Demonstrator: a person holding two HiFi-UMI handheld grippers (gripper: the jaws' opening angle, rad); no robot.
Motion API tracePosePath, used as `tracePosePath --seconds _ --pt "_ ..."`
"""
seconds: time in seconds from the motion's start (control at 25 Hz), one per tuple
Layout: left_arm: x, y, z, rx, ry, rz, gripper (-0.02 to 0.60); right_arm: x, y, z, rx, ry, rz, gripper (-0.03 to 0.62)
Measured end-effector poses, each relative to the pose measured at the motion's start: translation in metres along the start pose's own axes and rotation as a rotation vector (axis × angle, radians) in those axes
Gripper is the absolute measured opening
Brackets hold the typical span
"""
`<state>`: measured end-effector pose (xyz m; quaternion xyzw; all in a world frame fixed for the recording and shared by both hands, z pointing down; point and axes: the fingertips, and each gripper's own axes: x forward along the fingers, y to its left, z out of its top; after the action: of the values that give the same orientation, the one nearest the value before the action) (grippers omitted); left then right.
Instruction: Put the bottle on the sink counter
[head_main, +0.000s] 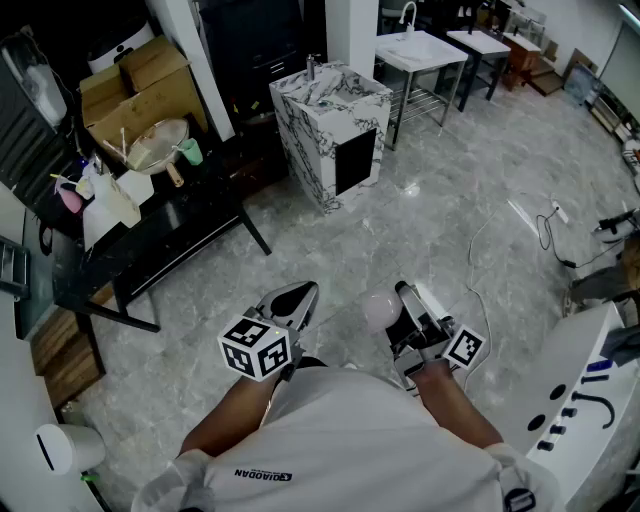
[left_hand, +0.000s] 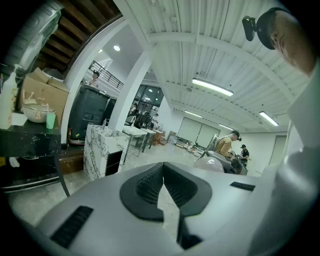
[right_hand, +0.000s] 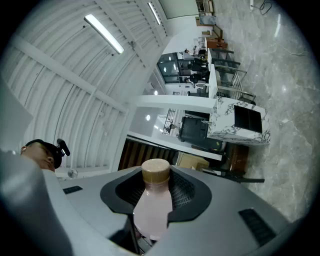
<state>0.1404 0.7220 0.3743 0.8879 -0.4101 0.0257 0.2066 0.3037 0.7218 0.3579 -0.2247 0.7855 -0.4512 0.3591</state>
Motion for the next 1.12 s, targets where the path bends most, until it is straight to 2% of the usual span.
tracePosePath --seconds 0.44,0.84,1.12 --pt "0.002 -0.006 0.002 0.015 -0.001 -0.004 0.015 -0.001 0.003 0.003 -0.009 -0.002 0.002 0.158" --pt "0.009 -0.008 -0.005 -0.016 0.024 -0.006 0.015 -0.003 0.007 0.015 0.006 -0.022 0.040 0.158" --pt "0.022 -0.013 -0.006 -0.003 0.031 -0.015 0.015 -0.012 -0.002 0.025 0.009 -0.035 0.024 0.158"
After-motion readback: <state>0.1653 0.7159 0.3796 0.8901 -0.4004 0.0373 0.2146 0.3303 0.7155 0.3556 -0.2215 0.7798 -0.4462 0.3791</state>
